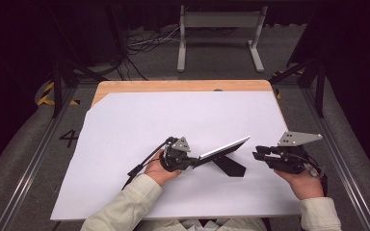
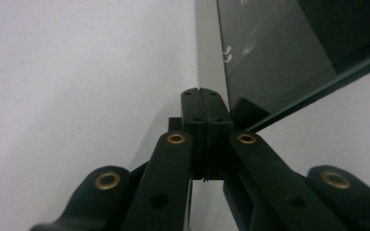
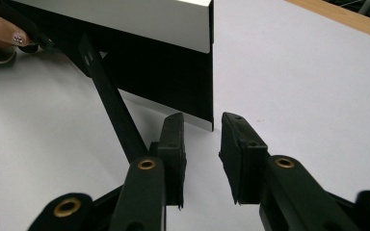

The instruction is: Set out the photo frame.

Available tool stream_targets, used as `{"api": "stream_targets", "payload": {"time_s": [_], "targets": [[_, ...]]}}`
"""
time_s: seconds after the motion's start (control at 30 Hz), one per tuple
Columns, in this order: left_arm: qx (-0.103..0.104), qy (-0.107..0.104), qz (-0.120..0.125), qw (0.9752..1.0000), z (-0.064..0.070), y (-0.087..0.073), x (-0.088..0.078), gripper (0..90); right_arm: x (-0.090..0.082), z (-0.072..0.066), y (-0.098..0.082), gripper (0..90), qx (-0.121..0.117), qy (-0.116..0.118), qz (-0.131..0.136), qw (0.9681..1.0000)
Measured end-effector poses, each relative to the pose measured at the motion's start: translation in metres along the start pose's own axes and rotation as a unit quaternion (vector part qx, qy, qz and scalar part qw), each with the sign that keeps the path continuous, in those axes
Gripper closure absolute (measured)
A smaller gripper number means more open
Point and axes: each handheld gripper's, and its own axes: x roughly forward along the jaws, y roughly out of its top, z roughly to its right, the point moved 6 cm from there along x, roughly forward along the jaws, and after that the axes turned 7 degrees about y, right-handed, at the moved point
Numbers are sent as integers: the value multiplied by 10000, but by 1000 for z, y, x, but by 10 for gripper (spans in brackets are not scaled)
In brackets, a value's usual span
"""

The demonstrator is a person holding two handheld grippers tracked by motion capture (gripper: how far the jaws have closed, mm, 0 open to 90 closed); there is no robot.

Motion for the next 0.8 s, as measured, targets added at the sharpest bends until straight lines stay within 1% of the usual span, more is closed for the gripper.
{"api": "stream_targets", "payload": {"time_s": [0.07, 0.2, 0.3, 0.37, 0.43, 0.57, 0.7, 0.77, 0.8], "targets": [[-2, -6, 2, 10000, 1, 0, 0, 900, 0, 0, 0, 701, -3, 2, 5, 10000], [28, -110, -72, 9999, 6, -1, -1, 900, 0, -1, 1, 698, -9, 13, 19, 10000], [58, -141, -90, 9998, 8, -1, -1, 900, -1, -1, 2, 697, -9, 18, 18, 10000], [105, -193, -124, 9997, 12, -1, -1, 900, -1, -2, 3, 677, 48, 40, 54, 10000], [127, -229, -144, 9996, 16, -1, -1, 900, -2, -3, 4, 667, 166, 84, 106, 9998], [329, -296, -223, 9988, 21, -2, -2, 900, -4, -3, 5, 668, 190, 79, 132, 9997], [442, -338, -354, 9978, 26, -4, -3, 900, -5, -3, 6, 671, 194, 79, 140, 9997], [443, -365, -356, 9977, 28, -5, -2, 900, -5, -3, 6, 671, 195, 78, 140, 9997], [468, -423, -406, 9972, 30, -6, -2, 900, -5, -3, 6, 671, 198, 78, 138, 9997]]}}
